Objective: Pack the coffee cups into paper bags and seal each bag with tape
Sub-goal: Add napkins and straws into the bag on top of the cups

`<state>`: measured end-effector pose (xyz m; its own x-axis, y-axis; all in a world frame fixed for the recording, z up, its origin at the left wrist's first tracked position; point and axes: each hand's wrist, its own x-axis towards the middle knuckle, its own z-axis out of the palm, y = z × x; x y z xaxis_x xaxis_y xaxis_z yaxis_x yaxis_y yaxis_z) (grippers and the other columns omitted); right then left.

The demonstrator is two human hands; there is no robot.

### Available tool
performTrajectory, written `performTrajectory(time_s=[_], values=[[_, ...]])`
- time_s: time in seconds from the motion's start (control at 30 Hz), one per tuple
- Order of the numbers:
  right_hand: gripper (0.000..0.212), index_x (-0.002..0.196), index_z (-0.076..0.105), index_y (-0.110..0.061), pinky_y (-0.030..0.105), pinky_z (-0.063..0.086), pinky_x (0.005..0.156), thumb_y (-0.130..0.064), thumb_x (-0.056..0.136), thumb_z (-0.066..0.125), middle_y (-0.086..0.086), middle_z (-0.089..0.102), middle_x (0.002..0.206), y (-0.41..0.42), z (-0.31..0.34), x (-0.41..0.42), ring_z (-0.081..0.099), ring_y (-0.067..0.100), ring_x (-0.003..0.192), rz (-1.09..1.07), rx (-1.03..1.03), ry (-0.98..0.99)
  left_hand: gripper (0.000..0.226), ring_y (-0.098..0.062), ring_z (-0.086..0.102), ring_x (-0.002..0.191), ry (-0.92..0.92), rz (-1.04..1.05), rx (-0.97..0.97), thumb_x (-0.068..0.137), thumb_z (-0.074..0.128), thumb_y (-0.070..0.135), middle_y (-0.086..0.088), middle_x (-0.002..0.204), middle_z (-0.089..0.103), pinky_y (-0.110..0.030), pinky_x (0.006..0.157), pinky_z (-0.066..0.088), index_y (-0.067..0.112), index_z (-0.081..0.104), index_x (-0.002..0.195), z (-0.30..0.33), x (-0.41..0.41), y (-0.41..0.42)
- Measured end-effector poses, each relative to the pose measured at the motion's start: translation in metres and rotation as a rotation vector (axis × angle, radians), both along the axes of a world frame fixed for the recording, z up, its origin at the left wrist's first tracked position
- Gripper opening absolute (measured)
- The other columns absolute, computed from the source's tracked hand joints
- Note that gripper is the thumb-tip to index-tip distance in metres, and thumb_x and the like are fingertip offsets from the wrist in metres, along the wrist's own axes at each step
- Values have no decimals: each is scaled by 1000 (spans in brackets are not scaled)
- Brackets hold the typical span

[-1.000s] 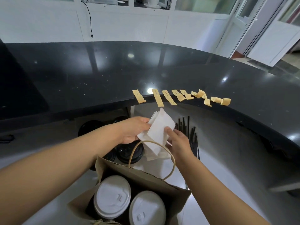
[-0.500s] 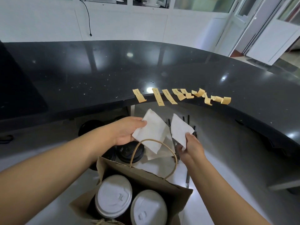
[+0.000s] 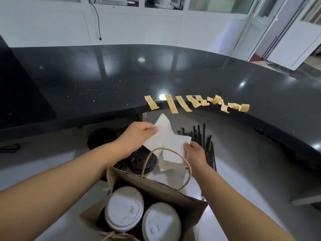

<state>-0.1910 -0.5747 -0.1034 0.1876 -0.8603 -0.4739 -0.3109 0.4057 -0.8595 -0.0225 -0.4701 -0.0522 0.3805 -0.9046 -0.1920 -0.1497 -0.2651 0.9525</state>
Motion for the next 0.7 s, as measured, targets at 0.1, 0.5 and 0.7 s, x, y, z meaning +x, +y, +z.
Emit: performTrajectory(time_s=[0.1,0.5,0.7], values=[[18,103,60,-2,28,44,60,-12,94,48,9,59,84,-1,-5,1,54,18,69,93,-65,107,55,-20,39,66,-76,-16,-71,88,56,42,-6,71,45,-32,66,34,-12,51,76,5,1,5],[30,102,66,-21,23,48,77,-36,100,39,0,65,100,15,46,-12,60,14,91,283,-371,-96,18,-36,64,86,-88,-13,-175,84,64,28,-29,98,66,-54,89,49,17,74,93,35,-5,29],[7,94,67,-15,26,55,70,-19,88,64,7,69,90,38,97,-16,65,22,78,492,-526,-129,9,-12,63,73,-10,-22,-241,85,64,18,-1,79,73,-25,69,52,17,73,84,55,-12,44]])
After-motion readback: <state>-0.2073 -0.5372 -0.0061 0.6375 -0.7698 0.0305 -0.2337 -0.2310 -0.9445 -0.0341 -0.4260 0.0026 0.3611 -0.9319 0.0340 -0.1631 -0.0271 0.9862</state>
